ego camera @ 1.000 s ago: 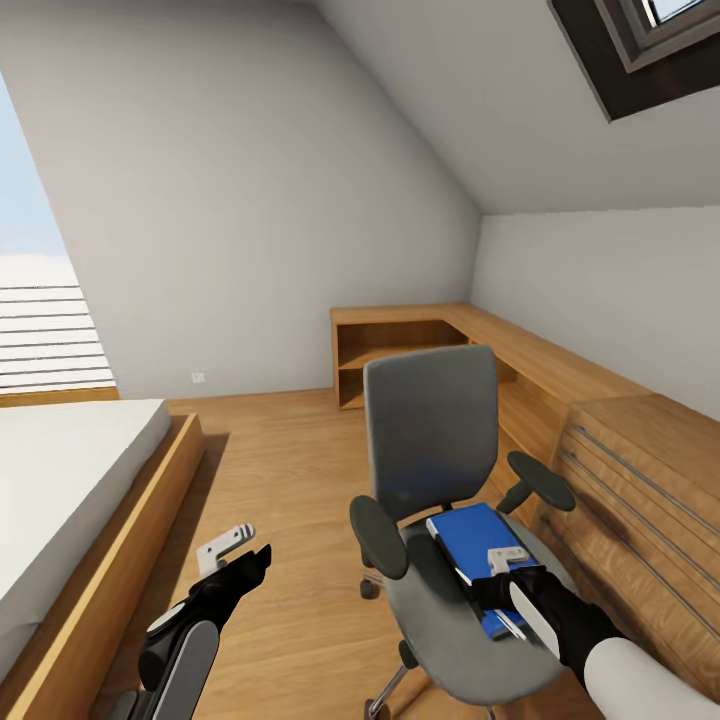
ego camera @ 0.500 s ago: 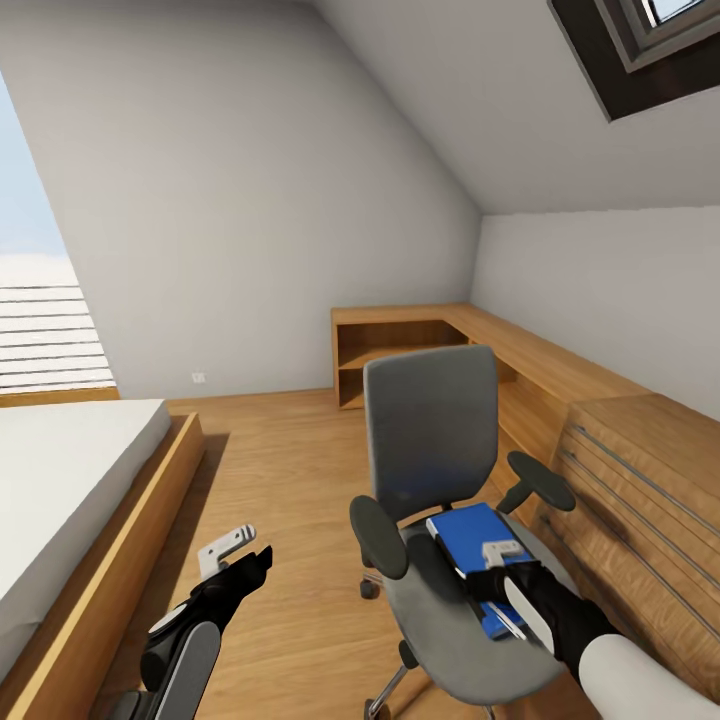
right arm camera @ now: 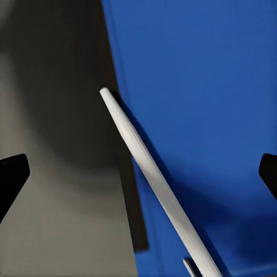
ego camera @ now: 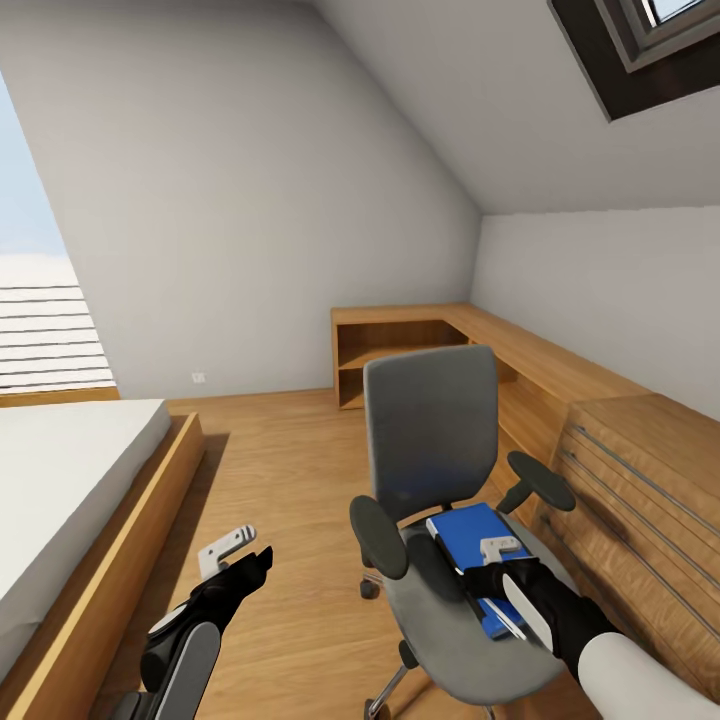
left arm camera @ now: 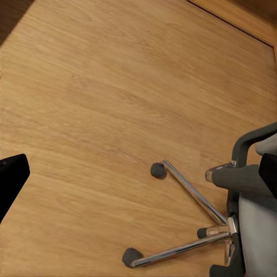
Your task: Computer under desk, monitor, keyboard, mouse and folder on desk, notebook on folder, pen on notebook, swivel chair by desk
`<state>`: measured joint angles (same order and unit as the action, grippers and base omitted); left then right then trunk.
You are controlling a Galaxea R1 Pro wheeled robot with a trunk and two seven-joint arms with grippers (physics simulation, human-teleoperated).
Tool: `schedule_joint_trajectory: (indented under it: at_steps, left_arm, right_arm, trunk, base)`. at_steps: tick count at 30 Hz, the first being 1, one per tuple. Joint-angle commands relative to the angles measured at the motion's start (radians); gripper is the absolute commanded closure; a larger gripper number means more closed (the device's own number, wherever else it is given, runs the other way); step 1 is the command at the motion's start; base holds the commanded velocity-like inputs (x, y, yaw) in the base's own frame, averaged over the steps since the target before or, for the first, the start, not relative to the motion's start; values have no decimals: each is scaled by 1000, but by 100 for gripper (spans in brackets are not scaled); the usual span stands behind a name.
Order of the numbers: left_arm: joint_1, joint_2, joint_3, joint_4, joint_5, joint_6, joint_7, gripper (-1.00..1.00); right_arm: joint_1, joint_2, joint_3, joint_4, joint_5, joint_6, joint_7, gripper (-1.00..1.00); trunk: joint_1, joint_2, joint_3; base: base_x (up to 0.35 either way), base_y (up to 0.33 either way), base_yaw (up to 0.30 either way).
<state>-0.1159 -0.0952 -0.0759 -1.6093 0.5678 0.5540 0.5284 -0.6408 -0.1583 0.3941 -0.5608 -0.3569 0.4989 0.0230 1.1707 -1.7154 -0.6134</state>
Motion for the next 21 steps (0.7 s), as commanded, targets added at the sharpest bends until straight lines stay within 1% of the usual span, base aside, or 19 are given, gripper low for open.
schedule_joint_trajectory:
  at_steps: [1, 21]
  left_arm:
    - [-1, 0, -1, -1, 11, 1, 10, -100]
    - [-1, 0, -1, -1, 11, 1, 10, -100]
  right_arm:
    - [-1, -1, 5, -2, 1, 4, 2, -100]
    - [-1, -1, 4, 3, 1, 17, 0, -100]
  trunk:
    - [0, -1, -1]
    - [0, -1, -1]
  base:
    - [0, 0, 0]
    - [0, 0, 0]
